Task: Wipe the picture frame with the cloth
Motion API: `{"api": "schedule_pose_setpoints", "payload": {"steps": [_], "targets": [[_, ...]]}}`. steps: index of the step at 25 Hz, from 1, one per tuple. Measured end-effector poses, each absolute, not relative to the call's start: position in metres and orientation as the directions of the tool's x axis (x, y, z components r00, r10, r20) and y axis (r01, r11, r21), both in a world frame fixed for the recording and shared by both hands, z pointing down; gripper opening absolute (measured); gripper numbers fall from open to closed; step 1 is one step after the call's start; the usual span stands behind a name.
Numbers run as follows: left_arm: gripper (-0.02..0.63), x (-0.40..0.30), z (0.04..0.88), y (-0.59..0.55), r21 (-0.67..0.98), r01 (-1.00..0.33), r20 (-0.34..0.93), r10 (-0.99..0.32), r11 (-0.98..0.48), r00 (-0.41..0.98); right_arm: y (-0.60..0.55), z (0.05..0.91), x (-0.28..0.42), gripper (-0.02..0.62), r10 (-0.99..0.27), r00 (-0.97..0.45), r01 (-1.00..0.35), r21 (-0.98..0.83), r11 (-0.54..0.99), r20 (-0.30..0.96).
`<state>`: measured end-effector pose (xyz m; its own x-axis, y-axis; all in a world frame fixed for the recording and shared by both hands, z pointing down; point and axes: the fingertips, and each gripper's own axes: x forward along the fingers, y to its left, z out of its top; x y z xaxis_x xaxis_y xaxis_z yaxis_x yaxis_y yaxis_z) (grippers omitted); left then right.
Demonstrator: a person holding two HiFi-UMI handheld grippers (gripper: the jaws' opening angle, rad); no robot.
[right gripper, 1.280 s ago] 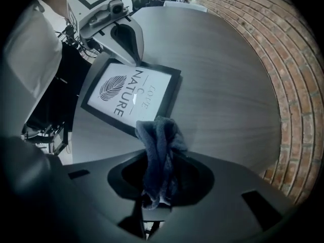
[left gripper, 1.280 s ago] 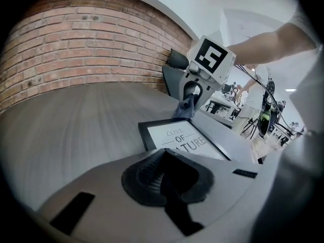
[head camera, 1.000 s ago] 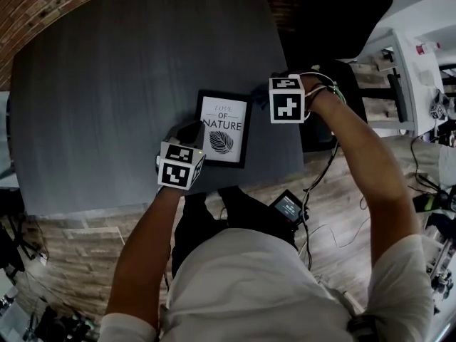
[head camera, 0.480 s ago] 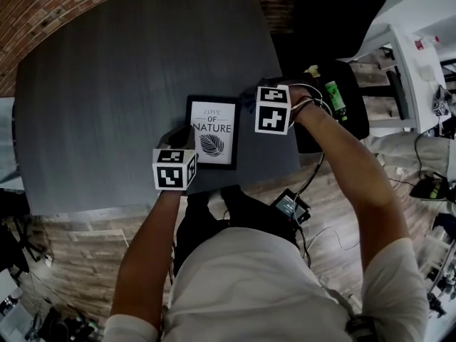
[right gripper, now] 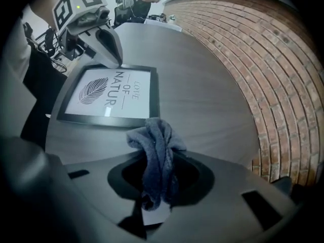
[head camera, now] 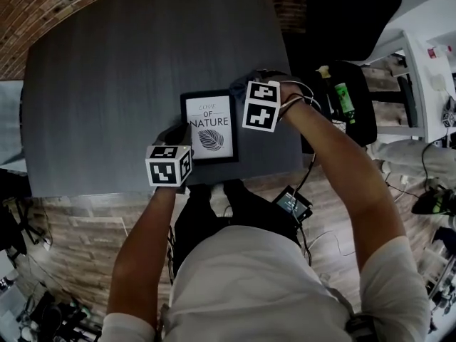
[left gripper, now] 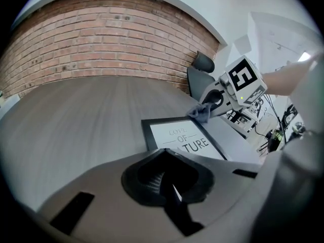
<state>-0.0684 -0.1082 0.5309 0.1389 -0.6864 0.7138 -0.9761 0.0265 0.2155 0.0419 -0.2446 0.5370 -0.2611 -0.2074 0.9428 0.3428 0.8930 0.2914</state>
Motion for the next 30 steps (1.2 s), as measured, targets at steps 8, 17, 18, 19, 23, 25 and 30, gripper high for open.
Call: {"api": "schedule_pose_setpoints", "payload": {"steps": [8,17,18,19,23,25,30], "targets": [[0.006,-0.070,0.530,-0.106,0.229,-0.972,0.678,-0.725,0.047,0.125,-0.219,0.537,0.049,0.104,-0.204,-0.264,0.304,0.282,0.910,0.943],[0.006,-0.069,0.530,-0.105,0.225,-0.974,0.658,-0.741,0.021,0.135,-0.186,0.539,0.061,0.104,-0.198,-0.228,0.295,0.261,0.919,0.953],[0.006,-0.068,0.530,-0.105,0.224,-0.974,0.657,-0.742,0.021,0.135,-0.183,0.539,0.063,0.104,-0.196,-0.225,0.296,0.259,0.920,0.954],[0.006,-0.068,0.531,-0.105,0.223,-0.975,0.656,-0.743,0.021,0.134,-0.179,0.539,0.064,0.104,-0.195,-0.221,0.297,0.256,0.920,0.956],[0.006,-0.068,0.531,-0.105,0.218,-0.976,0.655,-0.745,0.025,0.127,-0.168,0.540,0.069,0.104,-0.188,-0.209,0.303,0.246,0.921,0.960],[0.006,-0.068,0.531,-0.105,0.220,-0.975,0.655,-0.746,0.032,0.123,-0.162,0.540,0.071,0.104,-0.181,-0.204,0.307,0.239,0.921,0.962],[0.006,-0.068,0.531,-0.106,0.215,-0.976,0.655,-0.747,0.039,0.115,-0.147,0.540,0.078,0.104,-0.161,-0.191,0.318,0.216,0.923,0.968]]}}
